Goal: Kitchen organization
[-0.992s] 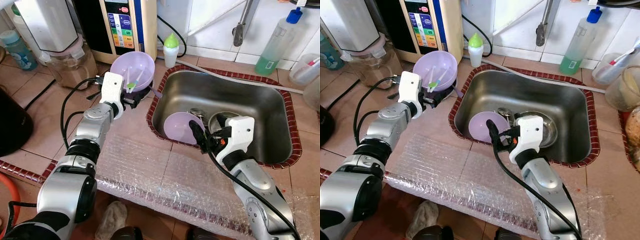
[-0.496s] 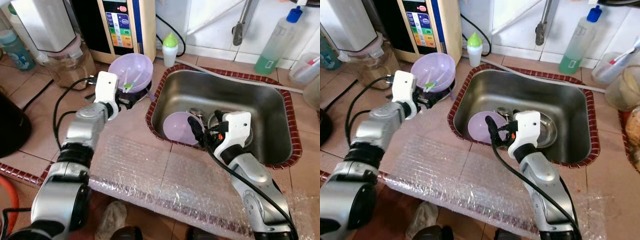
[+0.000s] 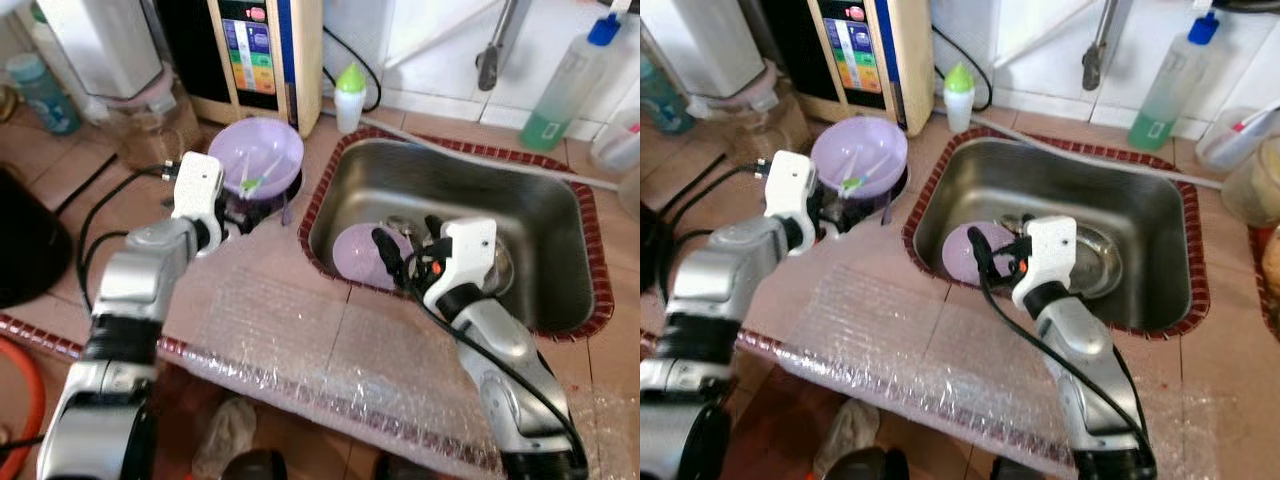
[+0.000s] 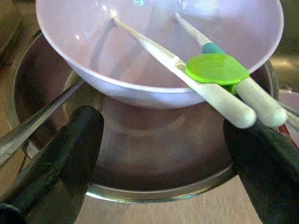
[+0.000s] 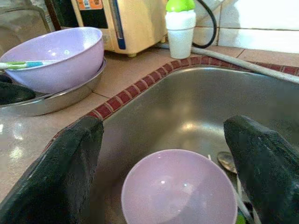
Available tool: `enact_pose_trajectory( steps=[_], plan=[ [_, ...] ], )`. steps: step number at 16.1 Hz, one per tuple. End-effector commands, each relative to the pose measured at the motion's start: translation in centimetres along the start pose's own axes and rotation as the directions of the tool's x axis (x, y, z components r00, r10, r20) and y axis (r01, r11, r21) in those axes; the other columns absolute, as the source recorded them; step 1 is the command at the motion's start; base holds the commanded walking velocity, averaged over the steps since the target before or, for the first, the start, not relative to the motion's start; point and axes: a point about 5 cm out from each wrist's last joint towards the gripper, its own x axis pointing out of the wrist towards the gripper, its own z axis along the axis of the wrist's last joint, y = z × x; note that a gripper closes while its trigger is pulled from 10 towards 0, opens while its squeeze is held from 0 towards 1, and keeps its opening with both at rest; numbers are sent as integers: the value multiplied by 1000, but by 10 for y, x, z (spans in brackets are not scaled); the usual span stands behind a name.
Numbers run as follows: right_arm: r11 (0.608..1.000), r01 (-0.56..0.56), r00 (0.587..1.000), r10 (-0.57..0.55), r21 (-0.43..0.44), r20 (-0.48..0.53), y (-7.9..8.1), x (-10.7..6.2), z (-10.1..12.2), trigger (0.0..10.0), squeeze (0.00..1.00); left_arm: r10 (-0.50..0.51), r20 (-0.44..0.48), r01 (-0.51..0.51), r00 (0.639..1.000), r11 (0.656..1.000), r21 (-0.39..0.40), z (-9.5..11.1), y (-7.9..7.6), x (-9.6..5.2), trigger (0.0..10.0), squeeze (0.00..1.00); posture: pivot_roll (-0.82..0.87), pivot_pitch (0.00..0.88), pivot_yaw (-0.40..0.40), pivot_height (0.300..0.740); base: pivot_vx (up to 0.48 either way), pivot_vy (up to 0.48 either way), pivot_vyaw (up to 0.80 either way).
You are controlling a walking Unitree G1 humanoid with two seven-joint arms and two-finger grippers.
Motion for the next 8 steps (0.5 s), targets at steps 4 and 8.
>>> enact_pose_trajectory(
  steps=[4, 8],
  plan=[
    [1000, 9, 1000, -9, -11, 21, -3, 4, 1, 10000, 0, -74, -64, 73, 995, 997, -11, -9, -15, -13, 10000, 0, -45, 58, 80, 740, 0, 0, 0],
    [999, 40, 998, -38, -26, 54, -9, 12, 4, 10000, 0, -138, -91, 138, 986, 990, 1, -12, -31, -24, 10000, 0, -15, 37, 83, 740, 0, 0, 0]
  ],
)
